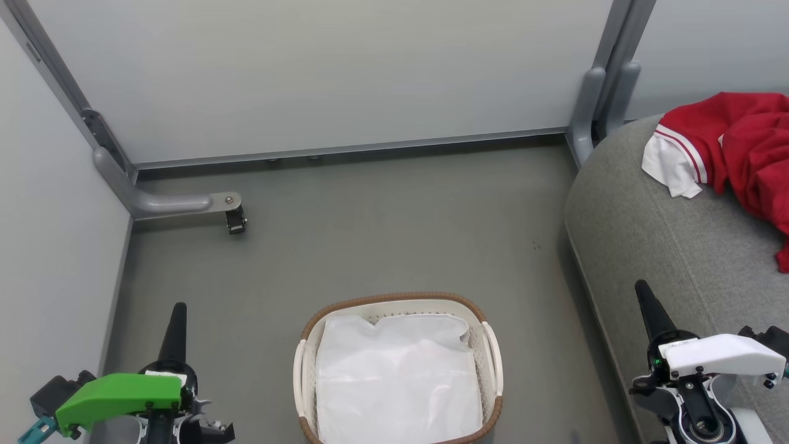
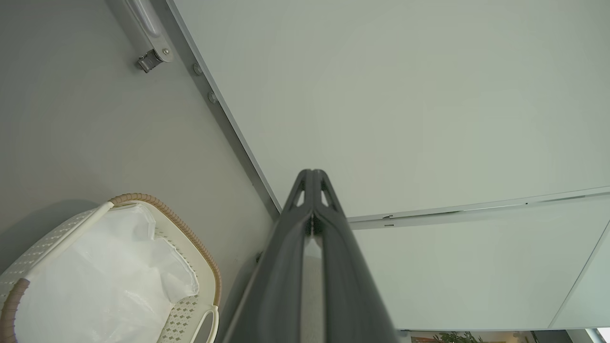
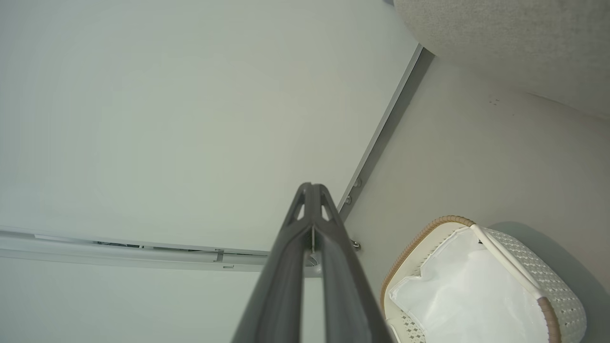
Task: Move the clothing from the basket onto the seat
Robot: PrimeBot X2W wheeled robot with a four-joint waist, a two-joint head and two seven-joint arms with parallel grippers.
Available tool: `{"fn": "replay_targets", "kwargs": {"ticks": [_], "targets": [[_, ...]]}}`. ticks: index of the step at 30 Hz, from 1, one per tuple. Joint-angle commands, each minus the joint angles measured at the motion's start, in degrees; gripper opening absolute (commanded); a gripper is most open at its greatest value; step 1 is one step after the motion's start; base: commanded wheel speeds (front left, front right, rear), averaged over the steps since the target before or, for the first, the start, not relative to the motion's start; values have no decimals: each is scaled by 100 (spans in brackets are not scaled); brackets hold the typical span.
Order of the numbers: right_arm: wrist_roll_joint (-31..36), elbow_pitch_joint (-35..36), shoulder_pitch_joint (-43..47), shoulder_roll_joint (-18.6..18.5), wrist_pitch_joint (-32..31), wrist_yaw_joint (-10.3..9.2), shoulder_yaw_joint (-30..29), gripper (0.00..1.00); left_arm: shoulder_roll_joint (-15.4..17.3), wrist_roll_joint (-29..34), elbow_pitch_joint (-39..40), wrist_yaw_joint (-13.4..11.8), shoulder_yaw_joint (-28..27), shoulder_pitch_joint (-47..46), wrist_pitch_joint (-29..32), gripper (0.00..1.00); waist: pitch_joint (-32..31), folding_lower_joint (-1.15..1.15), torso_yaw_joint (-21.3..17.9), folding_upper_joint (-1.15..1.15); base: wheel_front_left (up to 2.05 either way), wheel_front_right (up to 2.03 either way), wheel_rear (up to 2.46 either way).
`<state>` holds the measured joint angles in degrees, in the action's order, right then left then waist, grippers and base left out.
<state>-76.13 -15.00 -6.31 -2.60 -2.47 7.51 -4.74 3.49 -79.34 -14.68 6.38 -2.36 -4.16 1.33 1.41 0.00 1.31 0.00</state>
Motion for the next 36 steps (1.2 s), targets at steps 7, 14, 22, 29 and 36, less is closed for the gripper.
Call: {"fn": "replay_targets", "kwargs": {"ticks": [7, 14, 22, 29, 36], "targets": [[-432, 70, 2, -34, -111, -2, -59, 0, 44, -374, 64, 52, -100, -158, 113, 0, -25, 0, -27, 0, 0, 0, 0], [-738, 80, 7, -37, -187, -3, -95, 0, 41, -629, 69, 68, -161, -179, 203, 0, -47, 0, -50, 0, 0, 0, 0], [-1071, 93, 12, -39, -279, -2, -131, 0, 36, -922, 70, 90, -231, -197, 296, 0, -73, 0, -77, 0, 0, 0, 0], [-1348, 101, 17, -41, -352, -2, -158, 0, 30, -1159, 74, 113, -276, -220, 373, 0, -96, 0, -102, 0, 0, 0, 0], [-1603, 112, 22, -44, -417, -2, -187, 0, 25, -1371, 76, 126, -328, -244, 451, 0, -118, 0, -125, 0, 0, 0, 0]]}}
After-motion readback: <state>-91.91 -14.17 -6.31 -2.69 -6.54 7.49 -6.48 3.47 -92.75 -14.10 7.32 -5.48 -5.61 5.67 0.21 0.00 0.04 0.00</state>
